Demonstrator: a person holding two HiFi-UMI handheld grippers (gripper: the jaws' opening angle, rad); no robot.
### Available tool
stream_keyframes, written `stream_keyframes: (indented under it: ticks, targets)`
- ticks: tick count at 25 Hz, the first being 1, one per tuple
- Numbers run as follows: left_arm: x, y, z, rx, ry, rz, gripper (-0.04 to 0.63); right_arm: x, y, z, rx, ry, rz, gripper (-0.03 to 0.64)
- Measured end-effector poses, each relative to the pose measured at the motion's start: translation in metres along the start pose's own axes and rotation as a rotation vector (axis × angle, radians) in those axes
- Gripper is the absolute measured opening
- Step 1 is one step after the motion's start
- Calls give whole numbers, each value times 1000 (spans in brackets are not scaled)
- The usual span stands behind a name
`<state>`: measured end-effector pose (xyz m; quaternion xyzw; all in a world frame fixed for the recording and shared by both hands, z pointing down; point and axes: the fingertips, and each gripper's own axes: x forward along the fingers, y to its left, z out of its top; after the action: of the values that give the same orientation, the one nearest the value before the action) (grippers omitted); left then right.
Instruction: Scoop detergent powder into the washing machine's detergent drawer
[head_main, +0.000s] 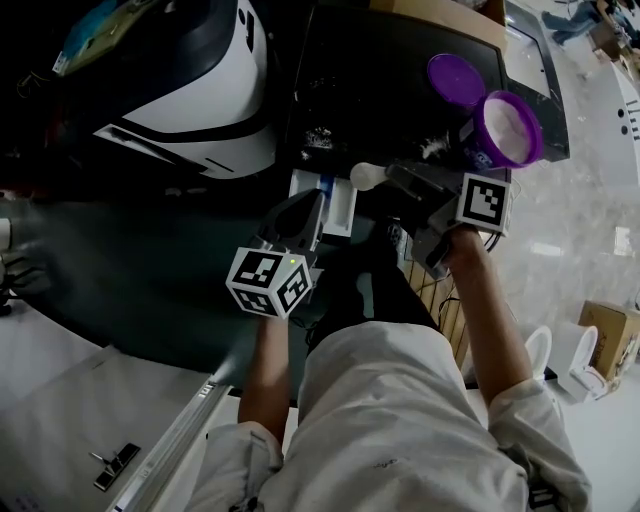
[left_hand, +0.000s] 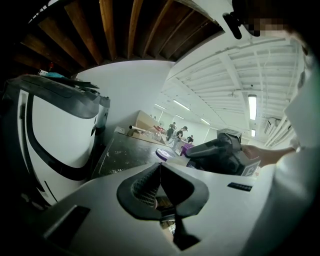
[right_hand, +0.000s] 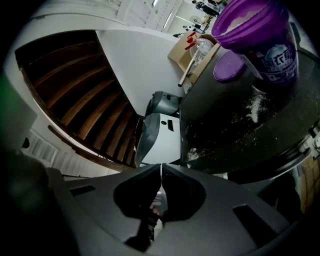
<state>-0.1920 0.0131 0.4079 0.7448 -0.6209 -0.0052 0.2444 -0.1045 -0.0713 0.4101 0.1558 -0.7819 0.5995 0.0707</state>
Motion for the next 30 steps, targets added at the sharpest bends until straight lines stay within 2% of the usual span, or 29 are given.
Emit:
stream_keyframes:
  ticks: [11,23,30]
  targets:
    - [-7,16,-24,-25,26,14,20,13,-26,-35,-5,52,-28,12]
    - [-10,29,-49,-59,62,35,19,28,-67,-67,-23,119,-112,11]
    - [-10,38,-64,-74,75,42,20,39,-89,-80,-101,146,-168,12]
